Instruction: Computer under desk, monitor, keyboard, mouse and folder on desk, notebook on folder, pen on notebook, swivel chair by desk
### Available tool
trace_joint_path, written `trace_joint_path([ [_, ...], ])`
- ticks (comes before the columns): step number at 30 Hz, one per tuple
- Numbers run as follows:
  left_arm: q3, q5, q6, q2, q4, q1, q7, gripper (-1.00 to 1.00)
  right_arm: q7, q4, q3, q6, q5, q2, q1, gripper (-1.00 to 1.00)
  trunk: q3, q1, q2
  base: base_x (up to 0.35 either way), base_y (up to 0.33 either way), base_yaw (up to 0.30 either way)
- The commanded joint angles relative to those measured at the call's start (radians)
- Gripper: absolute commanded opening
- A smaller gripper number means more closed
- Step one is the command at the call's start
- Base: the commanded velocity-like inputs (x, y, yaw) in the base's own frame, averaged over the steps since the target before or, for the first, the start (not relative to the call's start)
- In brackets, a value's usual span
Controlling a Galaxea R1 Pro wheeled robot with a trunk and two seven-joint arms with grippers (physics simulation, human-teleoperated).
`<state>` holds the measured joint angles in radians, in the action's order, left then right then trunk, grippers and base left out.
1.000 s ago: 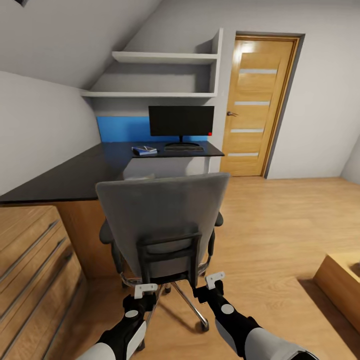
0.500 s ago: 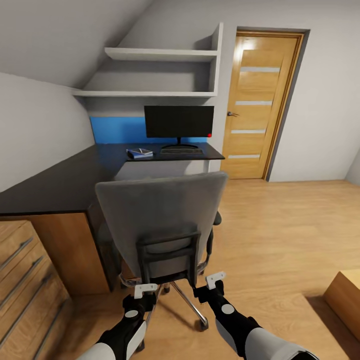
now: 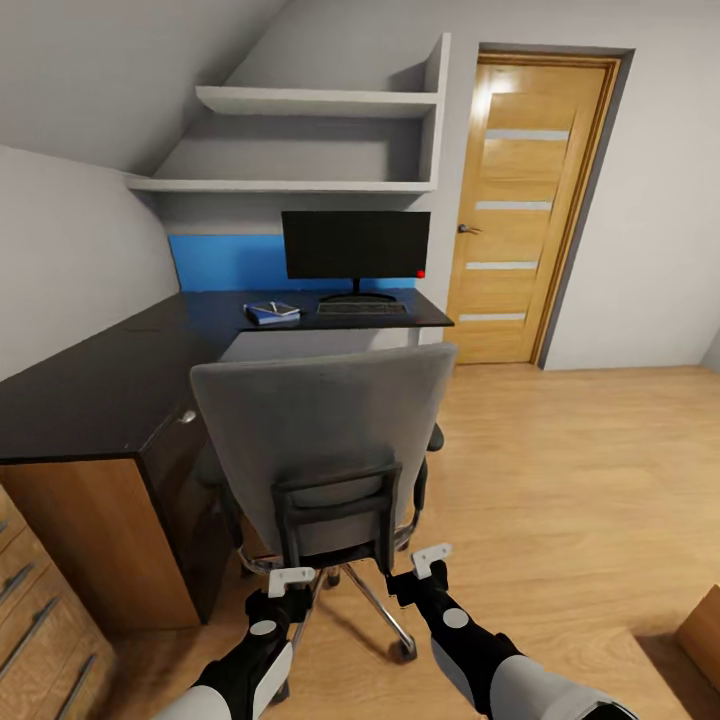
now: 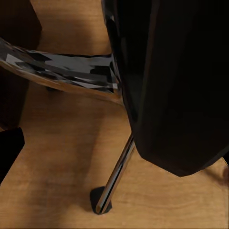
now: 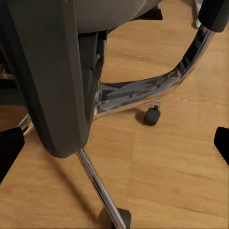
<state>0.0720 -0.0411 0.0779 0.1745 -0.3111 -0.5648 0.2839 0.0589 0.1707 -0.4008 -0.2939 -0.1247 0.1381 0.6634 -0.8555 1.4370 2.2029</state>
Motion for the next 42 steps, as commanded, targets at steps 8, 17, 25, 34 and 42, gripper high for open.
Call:
trace_joint_path([
  [8, 0.008, -0.005, 0.003, 0.0, 0.001, -0.001, 0.008, 1.0, 0.004, -0.001, -0.009, -0.004, -0.01, 0.0, 0.001, 1.0, -0.001, 0.0, 0.0, 0.322, 0.0, 0.0],
  [17, 0.008, -0.005, 0.002, 0.0, 0.001, -0.001, 0.008, 1.0, 0.004, -0.002, -0.009, -0.004, -0.004, 0.0, 0.001, 1.0, -0.001, 0.0, 0.0, 0.322, 0.0, 0.0],
  [25, 0.008, -0.005, 0.002, 0.0, 0.001, -0.001, 0.007, 1.0, 0.002, -0.003, -0.01, -0.002, 0.014, 0.001, 0.001, 1.0, -0.001, 0.0, 0.0, 0.322, 0.0, 0.0],
  [34, 0.008, -0.005, 0.002, 0.0, 0.001, -0.001, 0.006, 1.0, 0.001, -0.003, -0.01, -0.002, 0.016, 0.001, -0.001, 1.0, -0.001, 0.0, 0.0, 0.322, 0.0, 0.0],
  [42, 0.008, -0.005, 0.002, 0.0, 0.001, -0.001, 0.006, 1.0, 0.001, -0.003, -0.01, -0.002, 0.017, 0.001, -0.001, 1.0, -0.001, 0.0, 0.0, 0.322, -0.004, 0.0],
])
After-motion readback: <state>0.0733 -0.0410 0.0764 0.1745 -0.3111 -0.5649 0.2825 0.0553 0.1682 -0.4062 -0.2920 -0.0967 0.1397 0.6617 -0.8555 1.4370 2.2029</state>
